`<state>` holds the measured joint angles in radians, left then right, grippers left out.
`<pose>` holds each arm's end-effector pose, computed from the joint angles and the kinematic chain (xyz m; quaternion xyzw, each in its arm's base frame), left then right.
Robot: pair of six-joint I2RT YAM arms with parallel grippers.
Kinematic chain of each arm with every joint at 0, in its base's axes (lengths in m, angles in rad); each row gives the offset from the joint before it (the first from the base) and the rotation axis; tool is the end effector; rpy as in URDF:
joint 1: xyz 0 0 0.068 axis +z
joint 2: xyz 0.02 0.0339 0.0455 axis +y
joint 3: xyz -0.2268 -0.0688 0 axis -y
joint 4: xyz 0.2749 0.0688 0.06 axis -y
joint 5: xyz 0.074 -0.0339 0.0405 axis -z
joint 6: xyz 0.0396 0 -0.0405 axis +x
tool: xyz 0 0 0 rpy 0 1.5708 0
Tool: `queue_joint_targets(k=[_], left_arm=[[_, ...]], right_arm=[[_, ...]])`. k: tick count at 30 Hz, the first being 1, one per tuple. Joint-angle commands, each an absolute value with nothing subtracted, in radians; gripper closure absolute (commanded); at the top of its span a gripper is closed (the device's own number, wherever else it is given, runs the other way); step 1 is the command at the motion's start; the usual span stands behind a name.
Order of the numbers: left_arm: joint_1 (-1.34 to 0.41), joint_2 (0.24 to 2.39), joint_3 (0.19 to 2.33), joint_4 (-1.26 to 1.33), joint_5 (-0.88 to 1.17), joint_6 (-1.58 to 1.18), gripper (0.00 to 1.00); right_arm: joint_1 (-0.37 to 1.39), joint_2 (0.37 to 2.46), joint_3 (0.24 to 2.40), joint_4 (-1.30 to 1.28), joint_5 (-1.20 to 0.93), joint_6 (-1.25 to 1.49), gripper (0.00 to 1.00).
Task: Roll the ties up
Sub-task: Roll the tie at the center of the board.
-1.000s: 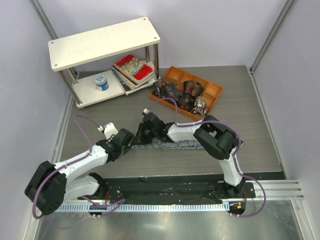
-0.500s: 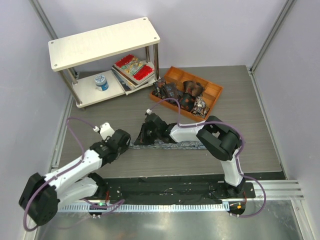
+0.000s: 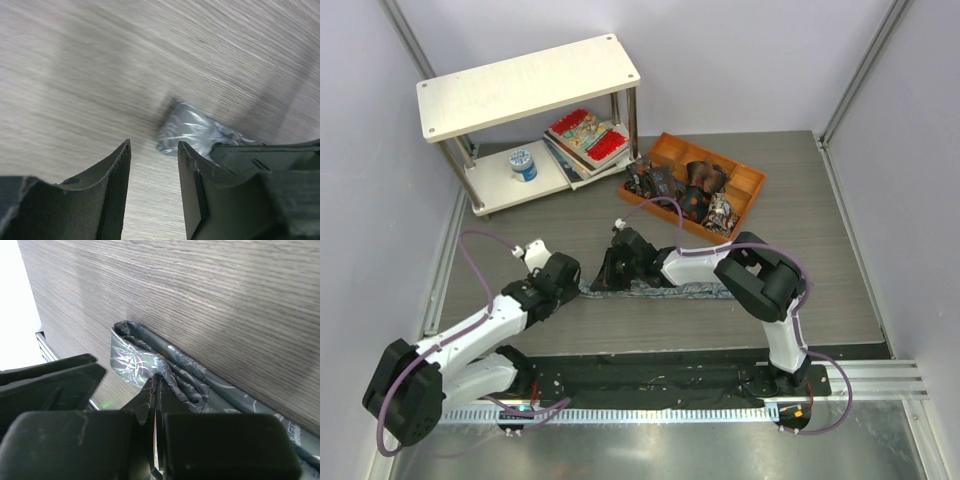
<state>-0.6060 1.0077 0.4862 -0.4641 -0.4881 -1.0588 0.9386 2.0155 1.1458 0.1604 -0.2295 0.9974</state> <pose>0.1975 -0.1142 0.1295 -0.2765 0.8898 -0.0513 0.3595 0.2446 0.3491 0.0736 -0.0213 0.9037 0.4007 0.1495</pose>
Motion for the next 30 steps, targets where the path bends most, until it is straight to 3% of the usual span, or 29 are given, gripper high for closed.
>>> queue_joint_targets(k=[1, 22, 30], left_arm=[[-0.598, 1.046, 0.494, -0.307, -0.431, -1.006, 0.57], [-0.592, 1.132, 0.396, -0.206, -0.428, -1.061, 0.66], [-0.594, 1.175, 0.403, -0.195, -0.414, -1.071, 0.92]], right_arm=[[0.933, 1.953, 1.140, 0.181, -0.207, 0.985, 0.99], [0.933, 1.971, 1.144, 0.184, -0.212, 0.991, 0.99], [0.928, 1.976, 1.150, 0.183, -0.216, 0.991, 0.99]])
